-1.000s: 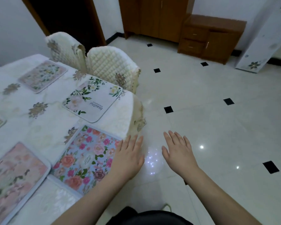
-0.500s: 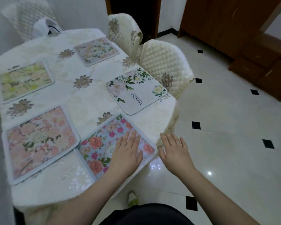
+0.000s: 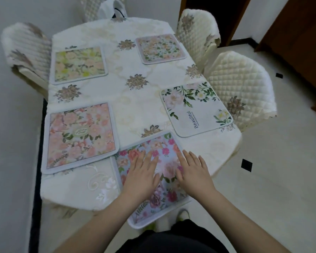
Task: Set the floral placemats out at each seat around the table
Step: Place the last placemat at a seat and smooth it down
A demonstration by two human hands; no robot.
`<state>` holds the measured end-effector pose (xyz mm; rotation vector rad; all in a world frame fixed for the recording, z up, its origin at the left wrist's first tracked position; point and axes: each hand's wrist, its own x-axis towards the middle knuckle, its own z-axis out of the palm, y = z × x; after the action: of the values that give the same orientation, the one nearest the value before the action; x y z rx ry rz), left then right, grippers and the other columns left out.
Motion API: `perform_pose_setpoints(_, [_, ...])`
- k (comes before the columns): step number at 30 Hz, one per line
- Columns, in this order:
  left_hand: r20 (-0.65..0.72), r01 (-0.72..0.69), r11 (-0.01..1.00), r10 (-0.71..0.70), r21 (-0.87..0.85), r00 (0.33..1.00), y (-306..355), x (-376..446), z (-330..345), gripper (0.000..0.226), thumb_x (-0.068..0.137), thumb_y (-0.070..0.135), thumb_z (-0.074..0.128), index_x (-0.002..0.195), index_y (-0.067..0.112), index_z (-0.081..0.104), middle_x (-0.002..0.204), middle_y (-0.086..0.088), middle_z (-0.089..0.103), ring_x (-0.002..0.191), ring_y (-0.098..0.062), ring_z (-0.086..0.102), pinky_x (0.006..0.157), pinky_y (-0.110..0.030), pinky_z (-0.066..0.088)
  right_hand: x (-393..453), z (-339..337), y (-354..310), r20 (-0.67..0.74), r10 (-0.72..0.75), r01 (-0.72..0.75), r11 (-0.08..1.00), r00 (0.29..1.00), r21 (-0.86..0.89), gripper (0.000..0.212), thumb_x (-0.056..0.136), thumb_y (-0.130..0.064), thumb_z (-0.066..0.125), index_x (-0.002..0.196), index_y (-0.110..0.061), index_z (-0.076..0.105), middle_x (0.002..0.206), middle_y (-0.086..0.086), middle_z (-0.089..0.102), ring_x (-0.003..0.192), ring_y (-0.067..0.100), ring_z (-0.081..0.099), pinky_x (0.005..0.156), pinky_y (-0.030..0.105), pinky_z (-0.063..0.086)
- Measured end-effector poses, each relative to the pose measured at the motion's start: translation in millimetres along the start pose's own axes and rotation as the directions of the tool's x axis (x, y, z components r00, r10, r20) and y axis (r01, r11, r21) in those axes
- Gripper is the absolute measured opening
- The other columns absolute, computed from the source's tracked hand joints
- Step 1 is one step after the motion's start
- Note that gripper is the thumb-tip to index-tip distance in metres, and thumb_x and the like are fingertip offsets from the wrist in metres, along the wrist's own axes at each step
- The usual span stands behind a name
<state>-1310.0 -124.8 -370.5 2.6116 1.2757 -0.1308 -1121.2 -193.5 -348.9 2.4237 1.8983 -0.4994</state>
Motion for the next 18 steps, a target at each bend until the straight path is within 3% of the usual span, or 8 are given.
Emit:
perform_pose_setpoints(3, [0.022,0.073,0.997,-0.073,0.009,0.997,-5,-1,10,0.063,0.104,0.045,0.025,0.159,0.018,0.012,0.168,-0.01,0.001,0.154,-0.028,-0.009,0.119,-0.041,-0.015,18,8,5,0.01,-0.084,0.084,0.996,0.996,0.0,0.059,0.102,-0.046,0.026,0.156,-0.021,0.02,0.164,0.004,0.018,0.151,0.021,0.015,0.121,0.043,0.006])
perform_pose_setpoints(6, [0.053,0.162,0.987,-0.16,-0.023,0.986,-7,-3,19,0.062,0.104,0.044,0.026,0.16,0.019,0.011,0.168,-0.007,-0.005,0.154,-0.025,-0.011,0.122,-0.041,-0.01,34,15,10,0.038,-0.178,0.179,0.984,0.983,-0.004,0.059,0.103,-0.048,0.029,0.155,-0.021,0.025,0.163,0.007,0.021,0.15,0.022,0.018,0.121,0.044,0.01])
perform_pose_setpoints(12, [0.088,0.309,0.945,-0.301,-0.109,0.95,6,-12,39,0.059,0.102,0.04,0.031,0.158,0.025,0.018,0.167,-0.001,0.012,0.154,-0.023,0.008,0.122,-0.049,0.01,54,31,21,0.134,-0.357,0.366,0.929,0.924,-0.046,0.06,0.1,-0.045,0.033,0.154,-0.018,0.027,0.16,0.01,0.03,0.148,0.028,0.023,0.12,0.045,0.012])
perform_pose_setpoints(18, [0.109,0.371,0.923,-0.361,-0.097,0.926,6,-19,58,0.058,0.104,0.042,0.031,0.159,0.028,0.016,0.167,-0.002,0.011,0.154,-0.025,0.005,0.123,-0.045,0.0,64,48,33,0.204,-0.446,0.462,0.886,0.871,-0.036,0.061,0.101,-0.048,0.029,0.155,-0.02,0.022,0.163,0.009,0.02,0.15,0.027,0.017,0.121,0.043,0.012])
